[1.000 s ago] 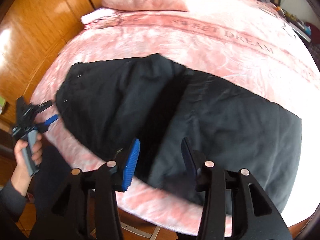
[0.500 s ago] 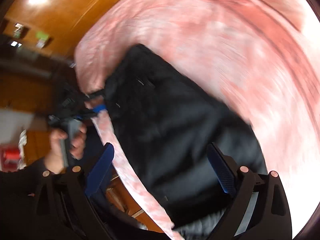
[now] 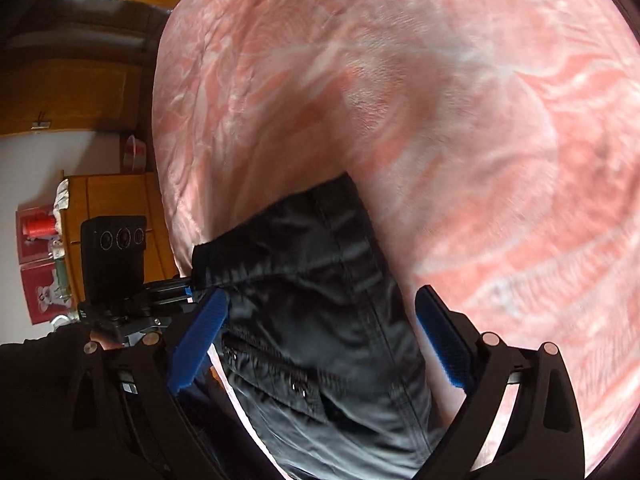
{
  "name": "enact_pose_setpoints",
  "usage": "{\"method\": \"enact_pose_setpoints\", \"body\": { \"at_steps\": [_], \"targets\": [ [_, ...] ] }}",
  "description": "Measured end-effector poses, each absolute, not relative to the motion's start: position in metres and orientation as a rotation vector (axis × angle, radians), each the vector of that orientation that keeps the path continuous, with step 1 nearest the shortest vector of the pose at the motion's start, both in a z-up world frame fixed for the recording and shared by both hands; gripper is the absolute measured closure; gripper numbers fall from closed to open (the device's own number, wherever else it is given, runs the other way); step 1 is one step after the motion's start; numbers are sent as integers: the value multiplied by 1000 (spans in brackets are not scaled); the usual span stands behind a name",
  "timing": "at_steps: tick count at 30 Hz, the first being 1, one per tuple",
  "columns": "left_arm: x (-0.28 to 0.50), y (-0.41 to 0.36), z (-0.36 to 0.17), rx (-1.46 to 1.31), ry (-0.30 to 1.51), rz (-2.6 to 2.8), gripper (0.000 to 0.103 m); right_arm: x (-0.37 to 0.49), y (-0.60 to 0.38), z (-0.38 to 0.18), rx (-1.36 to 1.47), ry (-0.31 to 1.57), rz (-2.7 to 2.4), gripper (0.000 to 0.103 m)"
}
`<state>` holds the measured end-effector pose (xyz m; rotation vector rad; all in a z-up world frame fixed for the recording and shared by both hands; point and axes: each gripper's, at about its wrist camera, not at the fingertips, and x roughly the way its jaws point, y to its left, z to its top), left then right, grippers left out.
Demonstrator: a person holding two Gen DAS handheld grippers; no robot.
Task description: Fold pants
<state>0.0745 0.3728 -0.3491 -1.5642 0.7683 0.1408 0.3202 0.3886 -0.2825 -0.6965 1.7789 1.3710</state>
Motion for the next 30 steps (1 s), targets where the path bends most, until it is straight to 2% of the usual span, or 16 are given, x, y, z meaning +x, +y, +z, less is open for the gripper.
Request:
{"method": "enact_pose_setpoints", "body": {
  "at_steps": [6, 7, 8, 10, 11, 13, 18, 21, 30],
  "targets": [
    [77, 375, -352, -1579, 776, 131, 29, 318, 413, -301, -730, 1822, 1427, 7],
    [78, 375, -351, -1579, 778, 135, 30, 319, 414, -301, -726, 1820, 1436, 7],
    [79, 375, -350, -1573, 782, 146, 38, 318, 415, -300, -724, 1818, 1446, 8],
    [81, 375, -349, -1558, 803, 167, 48, 317, 415, -299, -725, 1830, 1459, 18],
    [79, 374, -348, -1550, 805, 168, 52, 313, 419, -303, -741, 1841, 1460, 33],
    [80, 374, -346, -1532, 816, 181, 56, 310, 419, -303, -776, 1821, 1450, 40],
    [80, 369, -331, -1446, 813, 195, 65, 312, 413, -290, -782, 1793, 1447, 66],
    [83, 367, -319, -1395, 804, 184, 68, 310, 408, -276, -781, 1758, 1454, 70],
    [86, 354, -267, -1265, 773, 147, 69, 302, 384, -213, -795, 1619, 1425, 71]
  ]
}}
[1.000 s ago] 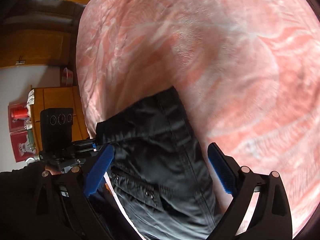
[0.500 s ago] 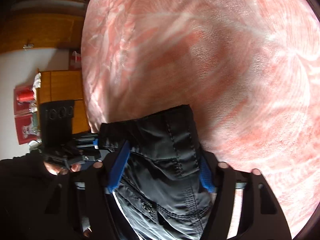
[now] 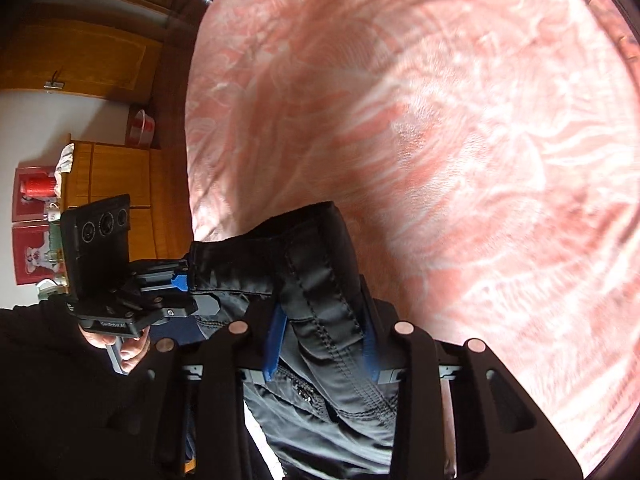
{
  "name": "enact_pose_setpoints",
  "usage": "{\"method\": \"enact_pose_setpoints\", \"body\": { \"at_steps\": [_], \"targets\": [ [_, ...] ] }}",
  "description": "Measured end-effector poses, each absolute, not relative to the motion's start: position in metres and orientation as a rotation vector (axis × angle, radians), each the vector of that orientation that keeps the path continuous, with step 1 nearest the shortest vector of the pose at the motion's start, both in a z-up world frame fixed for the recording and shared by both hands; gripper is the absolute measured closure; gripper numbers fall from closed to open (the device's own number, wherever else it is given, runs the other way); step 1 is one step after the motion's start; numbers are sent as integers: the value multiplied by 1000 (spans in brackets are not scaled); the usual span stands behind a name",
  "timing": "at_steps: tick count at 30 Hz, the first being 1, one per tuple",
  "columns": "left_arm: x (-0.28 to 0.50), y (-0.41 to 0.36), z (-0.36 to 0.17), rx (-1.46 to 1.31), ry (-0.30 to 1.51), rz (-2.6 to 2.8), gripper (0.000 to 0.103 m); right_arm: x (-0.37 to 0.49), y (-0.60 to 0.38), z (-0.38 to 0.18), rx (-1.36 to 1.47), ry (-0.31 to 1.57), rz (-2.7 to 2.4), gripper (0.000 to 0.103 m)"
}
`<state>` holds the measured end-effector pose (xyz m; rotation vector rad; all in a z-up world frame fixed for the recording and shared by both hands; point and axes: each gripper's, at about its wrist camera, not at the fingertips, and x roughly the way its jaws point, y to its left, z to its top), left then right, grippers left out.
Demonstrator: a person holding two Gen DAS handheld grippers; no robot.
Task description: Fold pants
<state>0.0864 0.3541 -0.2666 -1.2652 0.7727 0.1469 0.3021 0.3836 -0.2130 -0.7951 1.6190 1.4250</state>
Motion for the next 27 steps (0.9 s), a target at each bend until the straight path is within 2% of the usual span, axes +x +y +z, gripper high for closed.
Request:
{"method": "enact_pose_setpoints", "body": {
  "at_steps": [14, 27],
  "targets": [
    [98, 297, -162, -1010, 734, 62, 70, 296, 301, -102, -745, 1428, 1337, 71],
    [94, 225, -85, -806, 712, -45, 70, 282, 207, -26, -656, 1291, 1255, 72]
  ]
}}
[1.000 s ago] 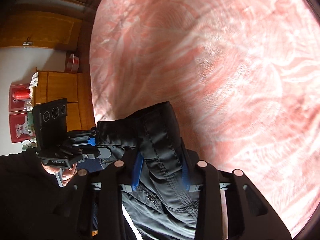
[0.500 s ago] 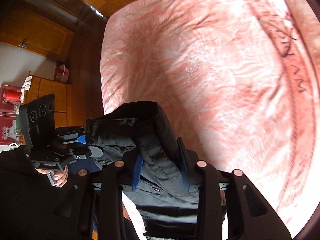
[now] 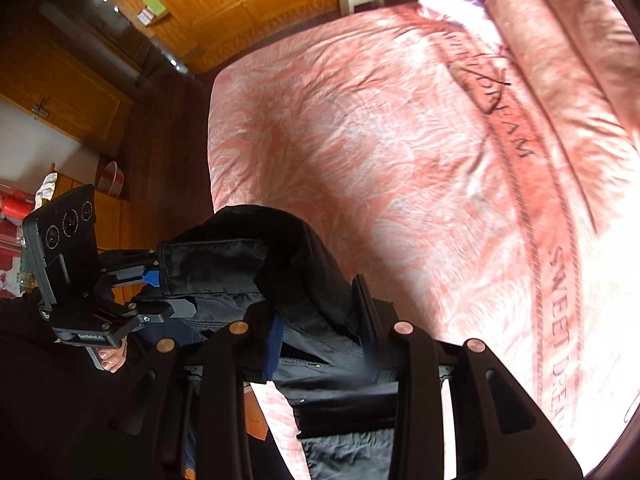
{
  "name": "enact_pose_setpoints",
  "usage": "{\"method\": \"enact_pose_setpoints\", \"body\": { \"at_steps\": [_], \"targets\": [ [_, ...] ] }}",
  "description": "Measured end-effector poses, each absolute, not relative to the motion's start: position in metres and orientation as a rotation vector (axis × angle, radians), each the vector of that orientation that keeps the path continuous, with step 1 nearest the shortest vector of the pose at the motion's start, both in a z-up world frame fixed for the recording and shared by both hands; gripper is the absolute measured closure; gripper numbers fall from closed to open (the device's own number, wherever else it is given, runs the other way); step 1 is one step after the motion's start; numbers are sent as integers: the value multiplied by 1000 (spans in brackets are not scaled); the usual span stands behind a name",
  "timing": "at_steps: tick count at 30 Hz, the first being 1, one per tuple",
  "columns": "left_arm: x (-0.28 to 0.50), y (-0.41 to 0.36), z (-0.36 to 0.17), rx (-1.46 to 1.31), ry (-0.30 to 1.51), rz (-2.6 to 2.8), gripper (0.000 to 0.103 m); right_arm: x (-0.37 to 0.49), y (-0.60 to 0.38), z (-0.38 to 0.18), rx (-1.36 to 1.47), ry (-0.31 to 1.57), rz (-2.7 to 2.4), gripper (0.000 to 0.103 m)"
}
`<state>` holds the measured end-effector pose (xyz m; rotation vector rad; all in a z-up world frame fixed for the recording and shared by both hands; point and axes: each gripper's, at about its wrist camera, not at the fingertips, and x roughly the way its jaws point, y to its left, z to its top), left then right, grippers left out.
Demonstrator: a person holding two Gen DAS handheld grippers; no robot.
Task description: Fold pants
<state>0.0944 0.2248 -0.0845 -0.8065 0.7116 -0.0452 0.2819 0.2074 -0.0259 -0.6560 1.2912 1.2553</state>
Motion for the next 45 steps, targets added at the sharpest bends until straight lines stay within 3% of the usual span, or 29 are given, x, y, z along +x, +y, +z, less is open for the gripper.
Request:
{"method": "enact_pose_setpoints", "body": {
  "at_steps": [16, 45],
  "targets": [
    [95, 129, -25, -603, 718, -175, 70, 262, 96, 27, -545, 1203, 1120, 72],
    [112, -5, -4, -361, 770, -357, 70, 262, -62, 26, -361, 1170, 980, 74]
  ]
}}
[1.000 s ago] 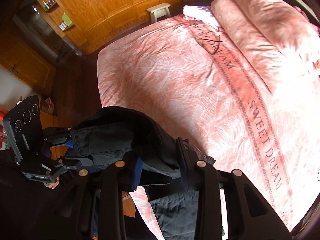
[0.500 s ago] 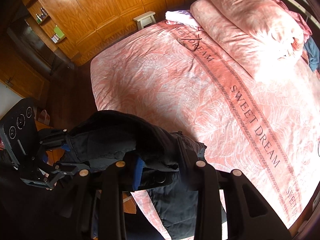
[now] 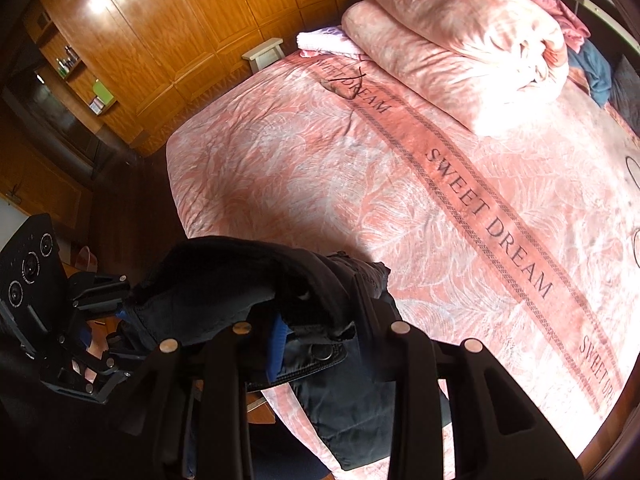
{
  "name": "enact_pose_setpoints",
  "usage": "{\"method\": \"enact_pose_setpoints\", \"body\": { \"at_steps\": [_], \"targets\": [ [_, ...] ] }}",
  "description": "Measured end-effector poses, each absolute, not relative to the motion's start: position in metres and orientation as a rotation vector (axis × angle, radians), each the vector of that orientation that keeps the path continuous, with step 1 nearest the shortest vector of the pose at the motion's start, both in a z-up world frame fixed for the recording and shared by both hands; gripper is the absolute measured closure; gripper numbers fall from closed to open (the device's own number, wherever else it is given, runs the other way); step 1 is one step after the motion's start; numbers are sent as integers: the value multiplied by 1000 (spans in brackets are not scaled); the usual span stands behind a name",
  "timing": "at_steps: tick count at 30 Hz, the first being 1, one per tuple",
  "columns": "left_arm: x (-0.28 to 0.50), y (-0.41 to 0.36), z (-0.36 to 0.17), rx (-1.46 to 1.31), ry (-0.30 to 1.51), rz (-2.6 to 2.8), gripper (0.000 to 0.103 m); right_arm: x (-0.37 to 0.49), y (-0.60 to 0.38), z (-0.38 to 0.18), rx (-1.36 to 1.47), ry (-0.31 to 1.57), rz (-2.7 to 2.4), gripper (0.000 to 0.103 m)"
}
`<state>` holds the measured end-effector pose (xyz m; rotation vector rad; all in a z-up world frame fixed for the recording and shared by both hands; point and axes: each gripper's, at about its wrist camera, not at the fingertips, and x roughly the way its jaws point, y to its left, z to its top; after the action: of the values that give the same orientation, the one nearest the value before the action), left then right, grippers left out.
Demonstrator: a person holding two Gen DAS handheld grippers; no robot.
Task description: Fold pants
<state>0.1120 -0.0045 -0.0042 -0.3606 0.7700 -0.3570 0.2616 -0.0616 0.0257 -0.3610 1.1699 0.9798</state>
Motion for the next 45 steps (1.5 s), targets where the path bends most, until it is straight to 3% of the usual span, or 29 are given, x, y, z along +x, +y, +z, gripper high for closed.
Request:
{"method": "enact_pose_setpoints", "body": {
  "at_steps": [24, 45],
  "targets": [
    [115, -92, -23, -243, 832, -478, 73, 257, -150, -2, -263, 1169, 902, 76],
    [136, -155, -71, -184, 942, -566, 78, 261, -220, -53, -178, 1189, 870, 78]
  ]
}}
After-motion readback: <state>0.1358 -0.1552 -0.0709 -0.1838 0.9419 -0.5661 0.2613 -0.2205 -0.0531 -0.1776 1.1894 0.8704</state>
